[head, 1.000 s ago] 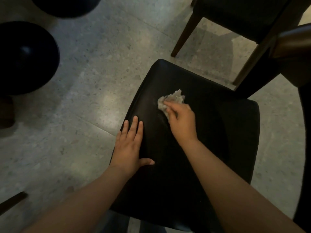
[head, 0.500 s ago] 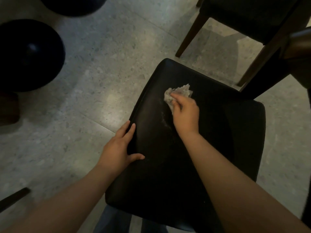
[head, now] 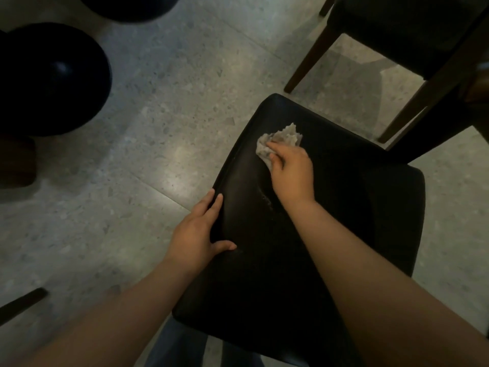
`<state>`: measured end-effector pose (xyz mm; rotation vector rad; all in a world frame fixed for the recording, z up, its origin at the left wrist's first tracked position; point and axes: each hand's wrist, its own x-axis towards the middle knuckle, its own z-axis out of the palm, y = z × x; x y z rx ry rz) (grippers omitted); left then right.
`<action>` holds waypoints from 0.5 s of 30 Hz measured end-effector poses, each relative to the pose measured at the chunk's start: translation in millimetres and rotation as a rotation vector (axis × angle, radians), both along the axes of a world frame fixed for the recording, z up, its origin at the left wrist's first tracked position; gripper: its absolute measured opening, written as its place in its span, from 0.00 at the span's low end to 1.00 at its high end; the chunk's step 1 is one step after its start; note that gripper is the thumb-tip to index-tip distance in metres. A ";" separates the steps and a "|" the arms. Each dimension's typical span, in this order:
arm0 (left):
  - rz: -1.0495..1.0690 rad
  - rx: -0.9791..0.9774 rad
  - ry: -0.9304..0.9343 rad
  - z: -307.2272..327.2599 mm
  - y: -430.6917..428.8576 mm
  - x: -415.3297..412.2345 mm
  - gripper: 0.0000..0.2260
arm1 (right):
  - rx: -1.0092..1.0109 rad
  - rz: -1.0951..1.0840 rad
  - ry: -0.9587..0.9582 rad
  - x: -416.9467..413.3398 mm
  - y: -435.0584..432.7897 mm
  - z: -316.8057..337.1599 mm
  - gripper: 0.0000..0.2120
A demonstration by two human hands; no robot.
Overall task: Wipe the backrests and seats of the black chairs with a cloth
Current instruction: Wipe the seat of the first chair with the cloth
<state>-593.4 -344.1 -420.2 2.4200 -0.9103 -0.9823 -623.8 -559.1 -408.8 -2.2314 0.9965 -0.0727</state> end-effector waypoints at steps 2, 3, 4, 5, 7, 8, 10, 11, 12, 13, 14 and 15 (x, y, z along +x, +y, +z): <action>0.006 0.005 0.007 0.9 0.6 -1.1 0.48 | -0.025 0.033 0.021 -9.2 19.6 -1.9 0.17; 0.016 0.004 0.011 1.4 0.6 -1.7 0.48 | -0.016 0.071 0.018 -17.0 28.7 -1.0 0.17; 0.031 0.000 0.014 1.4 0.8 -1.9 0.48 | 0.004 0.119 0.015 -24.7 35.9 0.5 0.17; 0.048 -0.006 0.019 1.4 1.4 -2.4 0.48 | 0.033 0.163 0.014 -31.5 40.0 1.8 0.16; 0.082 -0.019 0.031 -0.1 3.3 -4.9 0.48 | 0.104 0.202 0.005 -40.2 41.3 5.8 0.16; 0.099 -0.027 0.036 -1.8 4.4 -6.4 0.48 | 0.125 0.192 -0.006 -41.1 39.2 8.2 0.15; 0.124 -0.039 0.042 -3.7 6.1 -8.4 0.47 | 0.093 0.136 -0.034 -34.9 30.2 13.4 0.15; 0.133 -0.048 0.041 -4.7 6.9 -8.7 0.47 | 0.053 0.100 -0.048 -28.0 23.1 14.5 0.16; 0.135 -0.053 0.038 -5.6 7.6 -8.5 0.47 | 0.017 0.067 -0.056 -19.3 15.2 13.8 0.16; 0.129 -0.054 0.034 -6.0 7.9 -8.1 0.47 | -0.008 0.037 -0.054 -9.1 7.3 12.0 0.16; 0.122 -0.054 0.033 -6.5 8.2 -7.6 0.47 | -0.022 0.013 -0.041 1.7 0.6 8.6 0.16; 0.119 -0.056 0.035 -6.6 8.4 -7.3 0.47 | -0.028 -0.007 -0.027 11.5 -3.8 4.8 0.16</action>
